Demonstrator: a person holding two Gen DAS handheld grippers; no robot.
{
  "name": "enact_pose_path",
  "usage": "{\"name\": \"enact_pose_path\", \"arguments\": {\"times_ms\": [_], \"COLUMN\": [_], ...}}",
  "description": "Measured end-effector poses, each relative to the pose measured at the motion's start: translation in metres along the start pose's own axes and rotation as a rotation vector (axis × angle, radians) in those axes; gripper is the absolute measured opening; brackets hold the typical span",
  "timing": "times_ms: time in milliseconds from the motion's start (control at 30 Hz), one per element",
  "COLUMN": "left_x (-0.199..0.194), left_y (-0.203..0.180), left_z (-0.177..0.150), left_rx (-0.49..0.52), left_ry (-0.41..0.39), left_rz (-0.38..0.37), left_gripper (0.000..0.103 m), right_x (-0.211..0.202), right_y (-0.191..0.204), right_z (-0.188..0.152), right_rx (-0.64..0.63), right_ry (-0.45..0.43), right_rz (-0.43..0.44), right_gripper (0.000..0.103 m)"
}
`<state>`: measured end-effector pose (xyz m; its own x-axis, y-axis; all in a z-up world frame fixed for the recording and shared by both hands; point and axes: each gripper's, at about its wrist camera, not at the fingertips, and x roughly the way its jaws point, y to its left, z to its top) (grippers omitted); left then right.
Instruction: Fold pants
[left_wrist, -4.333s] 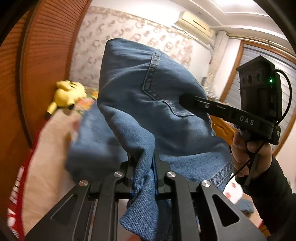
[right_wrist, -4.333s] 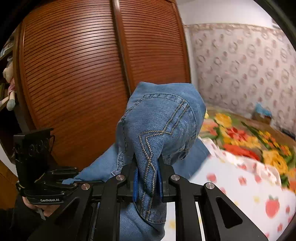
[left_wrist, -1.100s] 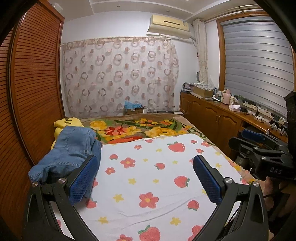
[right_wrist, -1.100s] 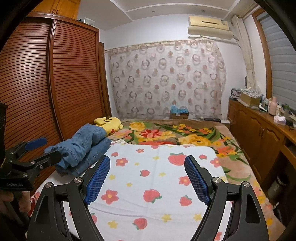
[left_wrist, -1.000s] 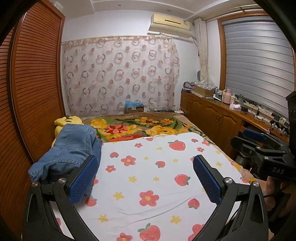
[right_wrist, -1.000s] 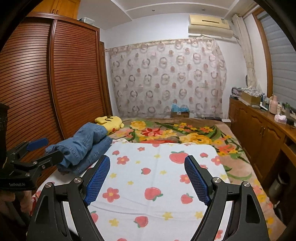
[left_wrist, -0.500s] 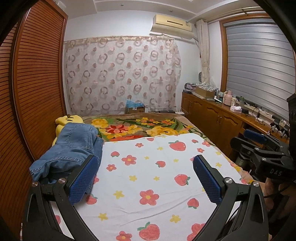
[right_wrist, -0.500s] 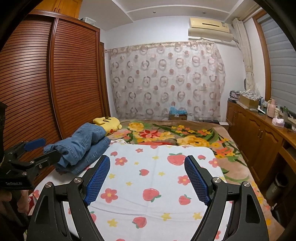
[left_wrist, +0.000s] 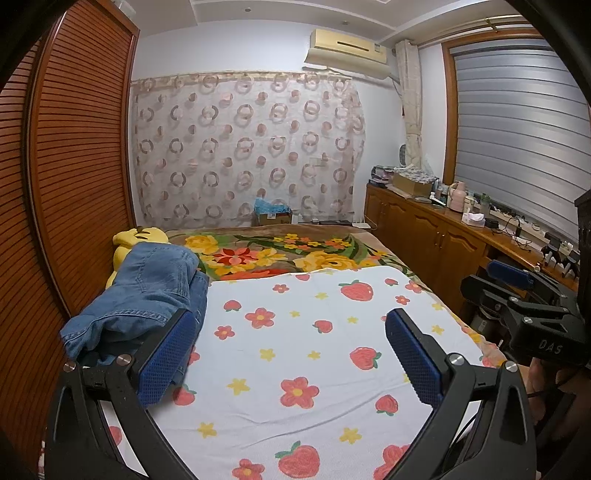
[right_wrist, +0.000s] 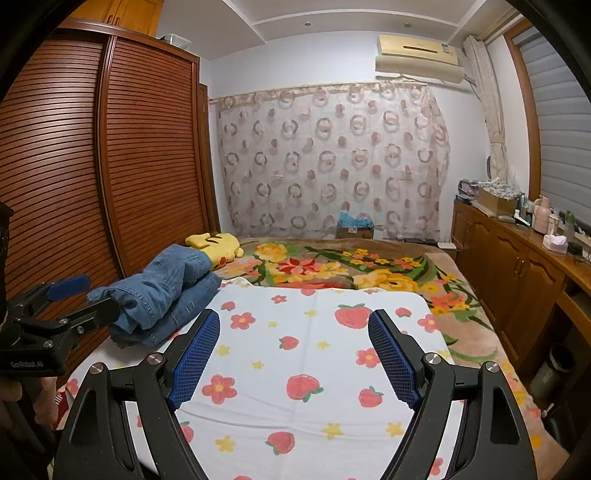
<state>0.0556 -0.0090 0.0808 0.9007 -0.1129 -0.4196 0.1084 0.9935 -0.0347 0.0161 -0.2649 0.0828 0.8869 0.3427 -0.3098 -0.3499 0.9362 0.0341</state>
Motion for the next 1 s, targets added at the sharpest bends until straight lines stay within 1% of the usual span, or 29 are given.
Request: {"name": "enact_pose_path", "arguments": {"times_ms": [1000], "left_x": [-0.0015], "left_y": [0.0014], "left_z": [-0.0002], "left_rx": [-0.001], "left_ry": [-0.003], "left_rz": [0.000], "left_gripper": [0.103], "right_x": [-0.0003], "right_y": [0.0004], "right_z": [-0.0012], "right_rx": [-0.002], "right_ry": [-0.002], "right_rz": [0.002], "right_gripper": [0.084]}}
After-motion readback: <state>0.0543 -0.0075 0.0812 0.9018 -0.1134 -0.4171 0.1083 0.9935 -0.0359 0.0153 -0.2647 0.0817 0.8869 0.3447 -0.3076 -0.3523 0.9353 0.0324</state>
